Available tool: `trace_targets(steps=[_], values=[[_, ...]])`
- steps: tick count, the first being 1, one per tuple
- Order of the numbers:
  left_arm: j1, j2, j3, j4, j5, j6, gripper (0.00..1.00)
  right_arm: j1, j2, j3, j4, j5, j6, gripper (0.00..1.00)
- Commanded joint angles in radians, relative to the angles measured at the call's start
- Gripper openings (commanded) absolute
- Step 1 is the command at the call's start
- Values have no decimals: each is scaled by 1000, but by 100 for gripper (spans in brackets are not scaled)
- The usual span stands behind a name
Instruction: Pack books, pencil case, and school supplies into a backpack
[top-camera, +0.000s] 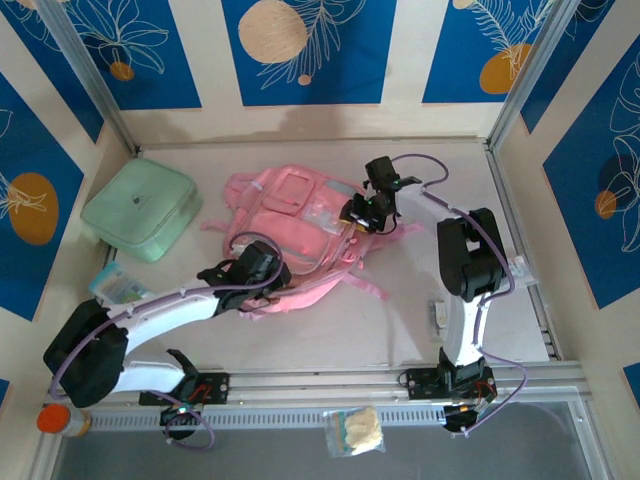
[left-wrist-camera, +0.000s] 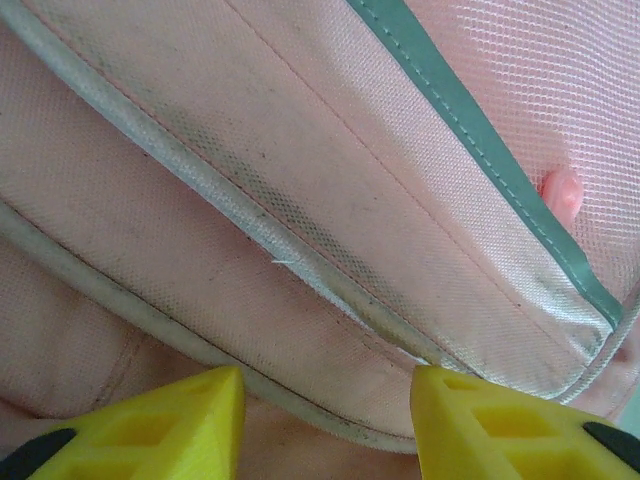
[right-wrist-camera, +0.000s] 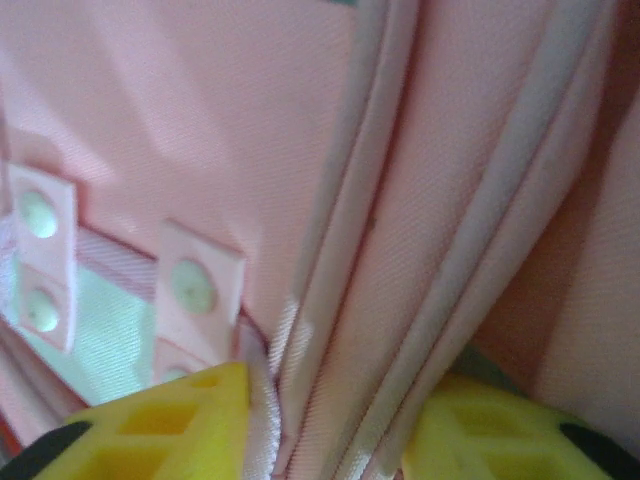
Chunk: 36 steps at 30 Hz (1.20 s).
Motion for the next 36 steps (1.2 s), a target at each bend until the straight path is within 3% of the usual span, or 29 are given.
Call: trace_targets(steps=[1,3,5,16,20,23,27,30,36], values=[[33,34,17,29,-12,33,46,-3,3,-4,23,-33,7,22],[59,52,23,39,-13,61,46,-8,-36,-42,65,-59,13,7],[90,85,41,47,0,95,46,-15,-82,-90,116,-97,28,0],[299,269,269,24,61,325,50,3,-307,-340,302,-204,156,0],[316,194,274,-3,19,369,57,16,-338,-392,364,-162,217,0],[315,145,321,-158,1,396,64,23,-371,-443,428,-134,289,0],[257,20,278,-206,-5,337,65,51,-439,-520,533,-79,402,0],[127,-26,261,-197,-23,268,65,69,-462,-553,606,-71,486,0],[-163,137,419,-185,-17,242,57,82,-498,-540,582,-47,547,0]])
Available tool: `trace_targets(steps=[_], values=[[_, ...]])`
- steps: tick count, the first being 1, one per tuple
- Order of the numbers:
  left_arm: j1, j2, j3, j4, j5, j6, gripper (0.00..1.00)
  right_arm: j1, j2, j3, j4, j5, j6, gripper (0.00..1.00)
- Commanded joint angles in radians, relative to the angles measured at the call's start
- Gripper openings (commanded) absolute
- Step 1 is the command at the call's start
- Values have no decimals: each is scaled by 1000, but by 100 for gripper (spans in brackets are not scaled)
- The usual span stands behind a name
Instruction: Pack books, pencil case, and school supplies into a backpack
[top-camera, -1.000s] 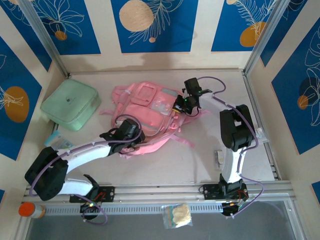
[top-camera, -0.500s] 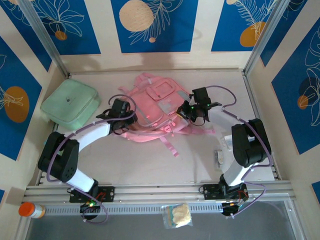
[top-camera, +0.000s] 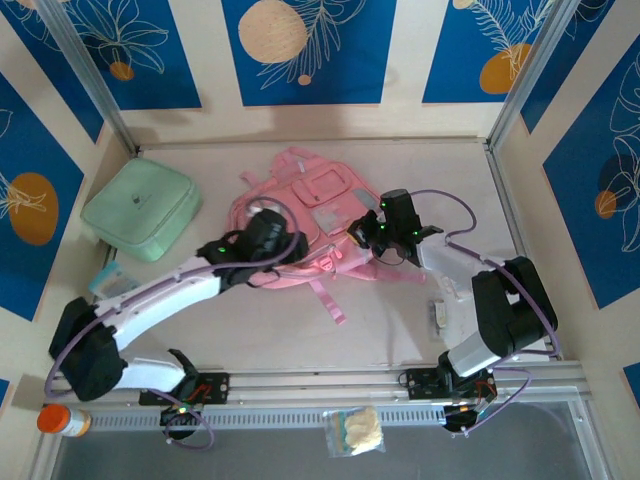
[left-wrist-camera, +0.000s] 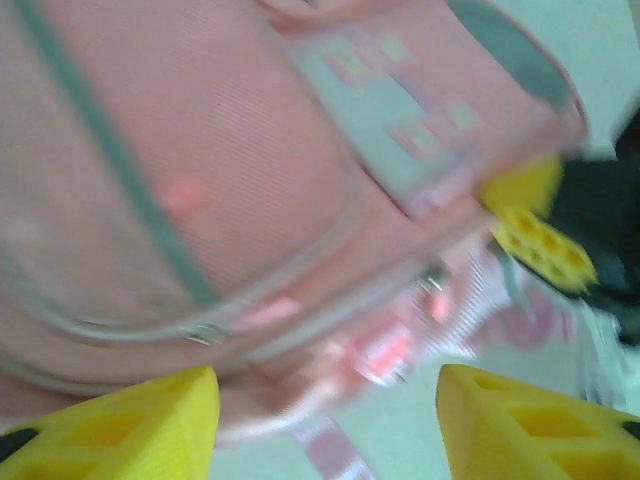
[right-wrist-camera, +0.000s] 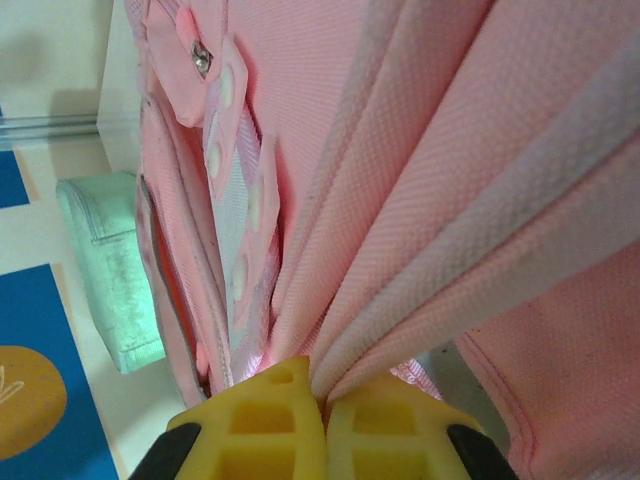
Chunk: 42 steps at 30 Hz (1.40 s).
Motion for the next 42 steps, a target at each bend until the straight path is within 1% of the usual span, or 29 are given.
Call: trace_targets(steps=[1,3,6,10,14,18,21,24,26,28,29,31,33,35,37,39,42], values=[[-107,106,100,-27,0,-24,56,18,-68,19,73,-41,55,0],[-147,168,155,-28,-12,-25,53,23,-86,10,90,-41,64,0],[-163,254,225,-7,13,-22,47,26,-93,11,93,-49,75,0],[-166,334,303,-42,-54,-44,39,25,-99,9,104,-66,104,0],[-163,373,304,-22,-94,-70,36,26,-98,13,117,-82,119,0],[-154,398,308,-40,-151,-105,36,26,-93,12,118,-86,142,0],[-150,400,297,-65,-225,-142,37,27,-92,14,115,-86,141,0],[-122,418,287,-19,-210,-141,39,32,-86,16,118,-90,141,0],[-99,441,313,-48,-210,-156,41,37,-87,8,125,-82,145,0],[-86,442,310,0,-197,-131,41,44,-94,-3,141,-71,143,0],[-85,442,305,39,-207,-109,42,47,-95,-3,135,-68,140,0],[-81,455,331,9,-248,-122,43,53,-94,-7,132,-62,149,0],[-74,470,363,-42,-290,-149,39,59,-92,-21,150,-58,159,0],[-73,467,354,0,-301,-150,34,60,-88,-23,149,-57,161,0],[-70,462,342,61,-294,-122,30,57,-84,-21,143,-63,154,0],[-64,457,368,15,-311,-117,22,48,-81,-17,136,-75,145,0],[-60,428,363,8,-303,-78,16,31,-87,-14,112,-72,117,0]])
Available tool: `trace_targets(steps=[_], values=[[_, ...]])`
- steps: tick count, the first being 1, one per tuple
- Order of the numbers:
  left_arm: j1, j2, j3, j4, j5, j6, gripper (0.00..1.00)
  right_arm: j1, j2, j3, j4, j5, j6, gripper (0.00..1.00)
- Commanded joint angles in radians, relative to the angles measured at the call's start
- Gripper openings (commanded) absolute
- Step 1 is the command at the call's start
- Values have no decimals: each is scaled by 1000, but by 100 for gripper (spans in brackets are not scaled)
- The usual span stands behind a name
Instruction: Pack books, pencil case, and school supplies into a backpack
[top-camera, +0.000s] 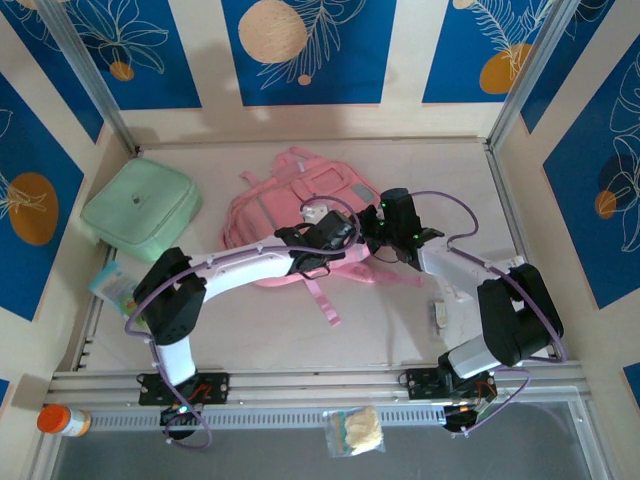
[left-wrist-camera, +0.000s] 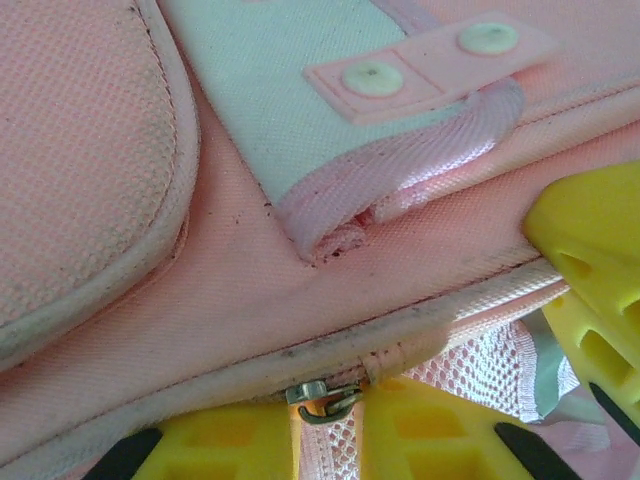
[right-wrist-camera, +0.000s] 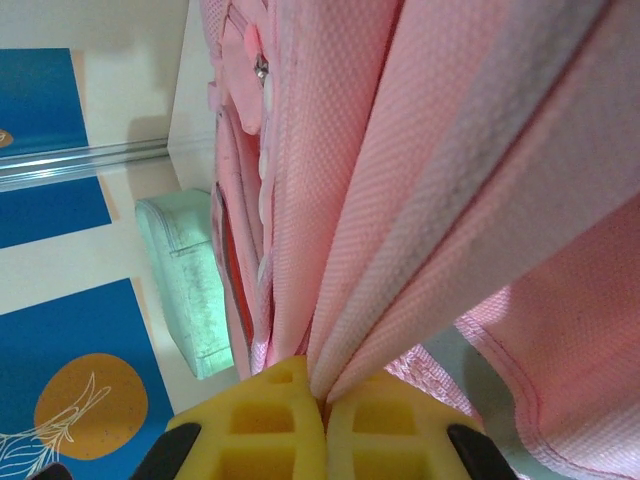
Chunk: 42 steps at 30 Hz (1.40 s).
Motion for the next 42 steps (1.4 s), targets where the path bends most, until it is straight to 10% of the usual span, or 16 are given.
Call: trace_targets(steps=[1,28,30,42], values=[[35,-33,32,63,-59,61,14,-2,-42,8,14,-91,-36,0],[147,-275,-216,-23,333,247,0,-190,180,240,-72,-304,-182,0],[107,-252,-164,-14,316,225,18,-174,152,205,-40,-284,-150,0],[-33,-56,65,-84,58,40,42,-127,73,141,-23,-228,-80,0]])
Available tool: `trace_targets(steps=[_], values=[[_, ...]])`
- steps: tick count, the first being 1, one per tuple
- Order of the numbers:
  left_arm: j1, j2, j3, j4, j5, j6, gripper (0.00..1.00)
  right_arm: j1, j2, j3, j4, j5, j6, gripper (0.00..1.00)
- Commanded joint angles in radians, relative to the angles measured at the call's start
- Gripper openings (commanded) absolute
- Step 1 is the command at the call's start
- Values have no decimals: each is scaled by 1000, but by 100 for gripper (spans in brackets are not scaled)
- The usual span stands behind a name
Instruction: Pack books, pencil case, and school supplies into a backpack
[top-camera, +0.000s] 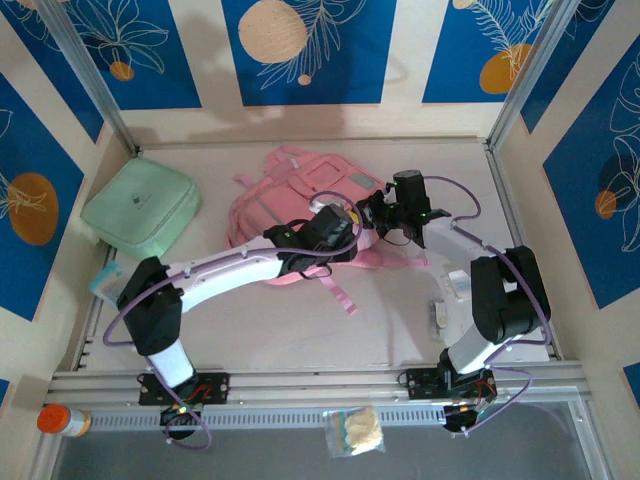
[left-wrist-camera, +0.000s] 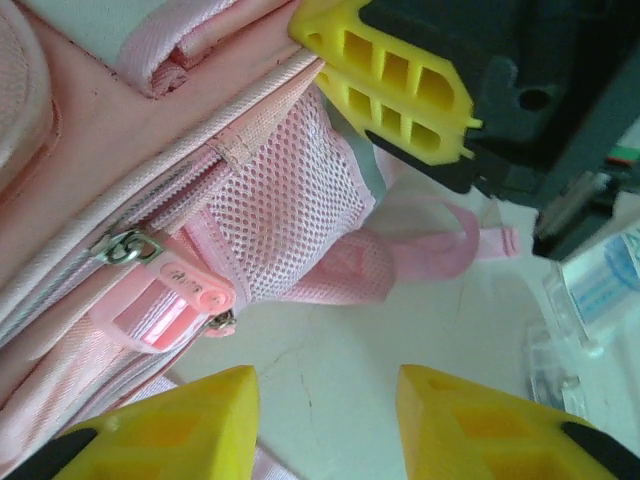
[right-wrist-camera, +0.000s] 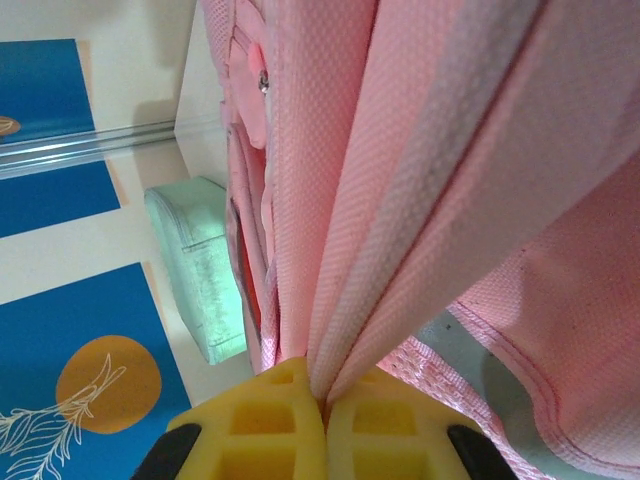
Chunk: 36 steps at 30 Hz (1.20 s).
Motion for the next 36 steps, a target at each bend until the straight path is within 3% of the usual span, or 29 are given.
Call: trace_targets(steps=[1,6,13,18,24,27,33,36], values=[[0,42,47,-81,-132,-68,42,10,-50,-8,63,-35,32,0],[-6,66,50,-136,-227,-162,43,21,-51,-17,80,-39,50,0],[13,86,58,-76,-223,-127,43,32,-78,-42,97,-18,89,0],[16,178,178,-220,-238,-162,46,41,-107,-44,89,10,91,0],[14,222,226,-350,-385,-240,47,49,-117,-40,69,20,92,0],[16,223,219,-380,-420,-265,36,43,-118,-39,67,22,88,0],[17,131,62,-119,-351,-190,21,40,-110,-36,66,20,85,0],[19,120,61,-110,-352,-163,13,40,-106,-38,65,23,80,0]])
